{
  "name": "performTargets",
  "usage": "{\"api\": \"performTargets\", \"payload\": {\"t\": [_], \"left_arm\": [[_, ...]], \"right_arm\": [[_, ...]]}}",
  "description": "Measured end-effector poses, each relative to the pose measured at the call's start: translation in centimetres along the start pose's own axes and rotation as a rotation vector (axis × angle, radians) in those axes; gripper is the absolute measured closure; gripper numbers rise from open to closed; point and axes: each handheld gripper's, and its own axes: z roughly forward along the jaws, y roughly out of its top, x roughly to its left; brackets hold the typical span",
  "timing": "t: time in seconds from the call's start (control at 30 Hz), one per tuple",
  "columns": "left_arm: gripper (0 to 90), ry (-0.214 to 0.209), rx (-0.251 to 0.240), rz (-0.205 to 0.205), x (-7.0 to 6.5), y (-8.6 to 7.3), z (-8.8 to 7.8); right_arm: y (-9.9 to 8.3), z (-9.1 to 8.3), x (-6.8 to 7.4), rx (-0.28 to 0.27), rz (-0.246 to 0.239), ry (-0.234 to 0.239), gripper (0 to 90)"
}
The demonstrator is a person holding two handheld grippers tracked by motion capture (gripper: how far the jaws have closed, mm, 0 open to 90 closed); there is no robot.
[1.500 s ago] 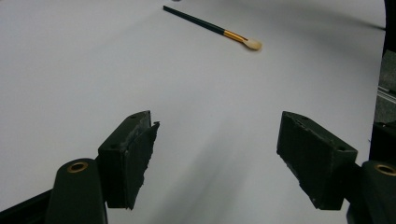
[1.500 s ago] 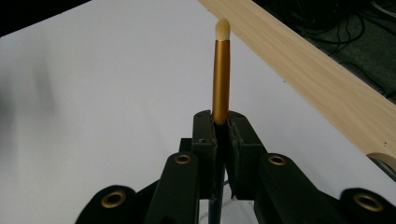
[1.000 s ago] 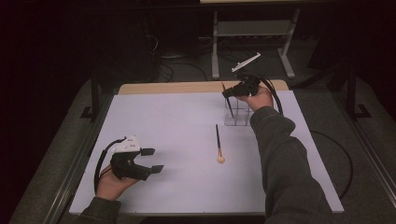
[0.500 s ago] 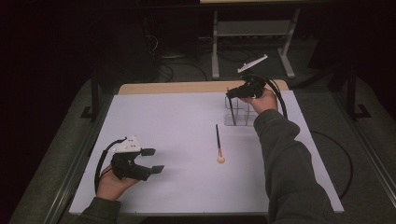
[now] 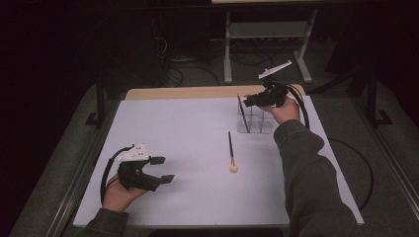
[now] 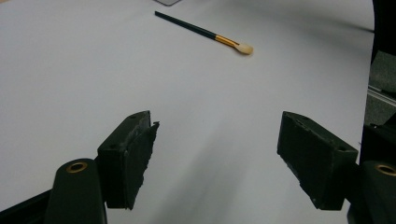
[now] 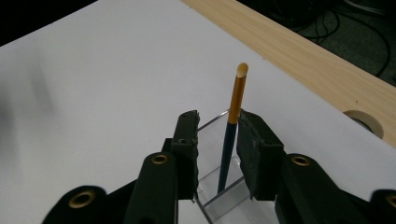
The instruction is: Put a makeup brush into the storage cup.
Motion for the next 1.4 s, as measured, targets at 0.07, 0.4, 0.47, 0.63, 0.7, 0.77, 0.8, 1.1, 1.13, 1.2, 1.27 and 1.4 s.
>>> {"api": "performTargets", "payload": {"t": [0.07, 0.4, 0.47, 0.63, 0.7, 0.77, 0.8, 1.1, 1.13, 1.2, 1.27, 1.4], "left_arm": [[25.9, -0.001, -0.003, -0.008, 0.0, 0.0, 0.1], [25.5, 0.001, 0.01, -0.015, 0.1, -0.3, 0.5], [25.4, 0.004, 0.011, -0.013, 0.1, -0.3, 0.5], [25.3, 0.01, 0.014, -0.016, 0.1, -0.3, 0.5], [25.3, 0.012, 0.015, -0.016, 0.0, -0.2, 0.5], [25.2, 0.014, 0.016, -0.011, 0.0, -0.2, 0.4], [25.2, 0.015, 0.016, -0.01, 0.0, -0.1, 0.4], [25.2, 0.016, 0.02, -0.006, -0.2, -0.1, 0.6], [25.2, 0.015, 0.019, -0.008, -0.2, -0.1, 0.6], [25.2, 0.013, 0.018, -0.01, -0.3, -0.1, 0.7], [25.2, 0.013, 0.02, -0.011, -0.2, -0.1, 0.6], [25.2, 0.011, 0.021, -0.01, -0.3, 0.0, 0.7]], "right_arm": [[-0.1, -0.2, 0.2, 0.0, -0.001, 0.004, 65.2], [-0.9, -0.4, 1.0, -0.008, -0.007, 0.005, 59.3], [-1.1, -0.5, 1.2, -0.011, -0.003, 0.003, 58.4], [-1.4, -0.6, 2.2, -0.029, -0.025, 0.016, 55.4], [-1.6, -0.6, 2.6, -0.029, -0.028, 0.024, 53.8], [-1.8, -0.7, 3.0, -0.038, -0.038, 0.021, 52.3], [-1.8, -0.8, 3.2, -0.04, -0.041, 0.023, 51.3], [-2.9, -1.9, 4.1, -0.054, -0.052, 0.021, 46.2], [-3.0, -2.1, 4.1, -0.053, -0.051, 0.022, 45.8], [-3.3, -2.3, 4.2, -0.061, -0.045, 0.024, 45.1], [-3.5, -2.5, 4.3, -0.063, -0.039, 0.024, 44.3], [-4.1, -2.6, 4.6, -0.056, -0.041, 0.019, 41.3]]}}
